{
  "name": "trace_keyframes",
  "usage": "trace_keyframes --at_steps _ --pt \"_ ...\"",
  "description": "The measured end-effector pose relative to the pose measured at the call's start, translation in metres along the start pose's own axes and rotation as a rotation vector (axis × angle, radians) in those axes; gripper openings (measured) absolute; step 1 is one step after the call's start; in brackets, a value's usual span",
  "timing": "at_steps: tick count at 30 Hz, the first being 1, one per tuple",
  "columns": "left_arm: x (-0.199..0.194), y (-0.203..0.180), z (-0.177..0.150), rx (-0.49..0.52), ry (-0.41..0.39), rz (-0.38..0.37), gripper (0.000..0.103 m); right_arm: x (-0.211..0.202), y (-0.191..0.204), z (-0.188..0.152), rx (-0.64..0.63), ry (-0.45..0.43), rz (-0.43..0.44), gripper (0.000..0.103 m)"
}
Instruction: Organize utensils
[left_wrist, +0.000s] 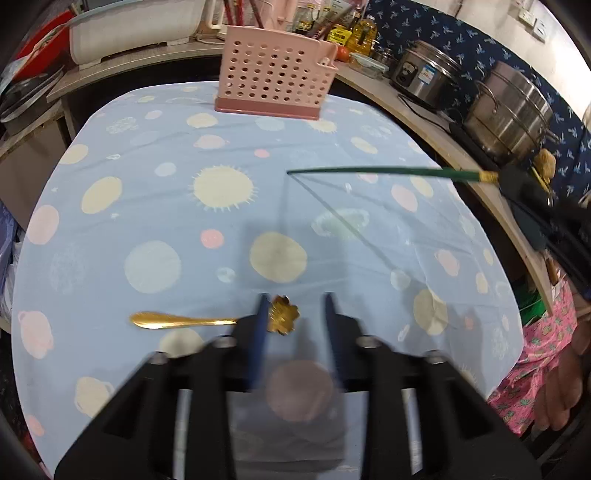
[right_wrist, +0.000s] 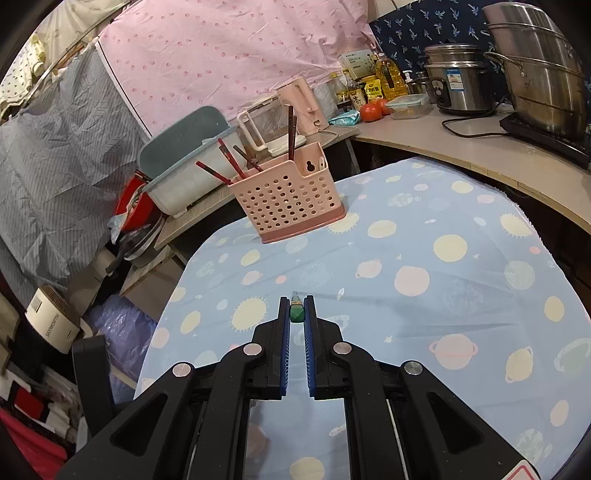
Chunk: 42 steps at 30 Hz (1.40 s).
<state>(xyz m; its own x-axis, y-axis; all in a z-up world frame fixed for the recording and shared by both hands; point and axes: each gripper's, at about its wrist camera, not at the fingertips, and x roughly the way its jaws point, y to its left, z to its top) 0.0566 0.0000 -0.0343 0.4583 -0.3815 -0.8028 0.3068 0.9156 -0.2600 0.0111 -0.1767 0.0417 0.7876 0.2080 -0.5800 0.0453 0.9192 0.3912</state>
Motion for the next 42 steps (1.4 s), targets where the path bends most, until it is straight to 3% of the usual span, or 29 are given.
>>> trace_keyframes --at_steps 11,14,21,29,42 --pt "0.034 -0.006 -0.008 0.056 0.014 0.136 0.044 0.002 -0.004 -0.001 0.006 0.011 -0.002 0.008" --pt "0.035 -0.007 -0.009 0.071 0.018 0.138 0.021 0.003 -0.005 -0.002 0.006 0.014 -0.001 0.008" --pt "0.026 -0.008 -0.008 0.063 0.024 0.093 0.007 0.001 -0.003 -0.002 0.001 0.011 0.003 0.008" --pt "-0.011 -0.015 0.01 0.045 -0.043 0.037 0.003 -0.008 0.0 0.001 -0.007 -0.008 0.016 0.008" --pt "-0.077 -0.019 0.088 -0.003 -0.212 -0.067 0.0 -0.025 0.018 0.046 -0.044 -0.078 0.057 0.008"
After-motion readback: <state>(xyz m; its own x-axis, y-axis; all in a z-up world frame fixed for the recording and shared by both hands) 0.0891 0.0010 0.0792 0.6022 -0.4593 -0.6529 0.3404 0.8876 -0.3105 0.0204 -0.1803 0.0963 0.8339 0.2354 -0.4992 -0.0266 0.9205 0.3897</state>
